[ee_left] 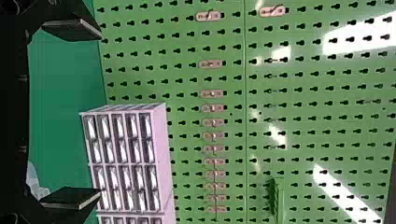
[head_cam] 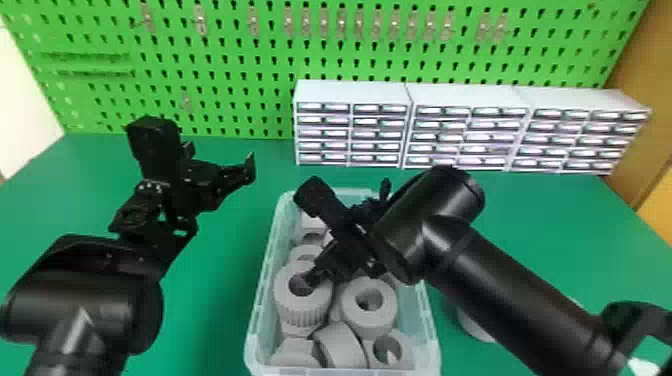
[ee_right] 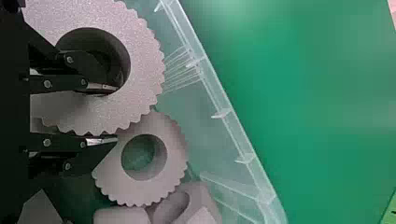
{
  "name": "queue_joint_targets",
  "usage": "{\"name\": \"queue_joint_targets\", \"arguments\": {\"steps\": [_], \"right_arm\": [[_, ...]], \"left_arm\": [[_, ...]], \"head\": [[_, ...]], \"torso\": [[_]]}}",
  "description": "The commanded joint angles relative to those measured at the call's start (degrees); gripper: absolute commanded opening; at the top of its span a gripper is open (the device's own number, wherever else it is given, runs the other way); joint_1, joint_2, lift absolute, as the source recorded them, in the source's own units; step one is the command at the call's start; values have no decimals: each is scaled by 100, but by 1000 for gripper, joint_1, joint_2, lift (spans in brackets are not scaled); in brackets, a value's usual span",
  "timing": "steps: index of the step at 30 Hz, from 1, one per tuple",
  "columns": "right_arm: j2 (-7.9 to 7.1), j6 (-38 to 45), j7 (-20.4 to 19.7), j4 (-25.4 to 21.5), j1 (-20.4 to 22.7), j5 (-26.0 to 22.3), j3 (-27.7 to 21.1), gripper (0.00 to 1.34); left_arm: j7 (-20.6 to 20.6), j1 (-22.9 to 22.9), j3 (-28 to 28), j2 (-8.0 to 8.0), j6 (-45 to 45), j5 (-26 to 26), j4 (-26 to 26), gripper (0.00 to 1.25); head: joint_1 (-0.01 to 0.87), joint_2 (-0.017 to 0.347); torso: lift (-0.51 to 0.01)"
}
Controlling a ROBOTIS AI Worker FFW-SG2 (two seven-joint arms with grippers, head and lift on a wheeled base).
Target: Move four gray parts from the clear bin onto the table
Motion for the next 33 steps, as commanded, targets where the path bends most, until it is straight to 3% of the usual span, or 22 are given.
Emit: {"name": "queue_joint_targets", "arguments": {"steps": [1,6,14,21,33], "right_arm": [[2,-3,0,-21,10,40,-22,250],[-24,32,0,-153,54,110,-294,252],[-85,295,9,-856,169,699,-1094,252],[-103,647,369,-1647,362,1903,-1868,252],[-332,1086,818,-2473,916,3538,-2940,252]], "left_arm": [[0,-7,-4,-7,1,0,2,1143],[0,11,13,2,1,18,2,1141],[0,72,49,2,1,27,2,1138],[-35,81,101,2,1,27,-7,1143],[-79,99,128,2,1,18,-7,1138]], "head": [[678,34],[678,34],[678,34],[678,34],[678,34]], "torso": [[-50],[-50],[-50],[-50],[-50]]}}
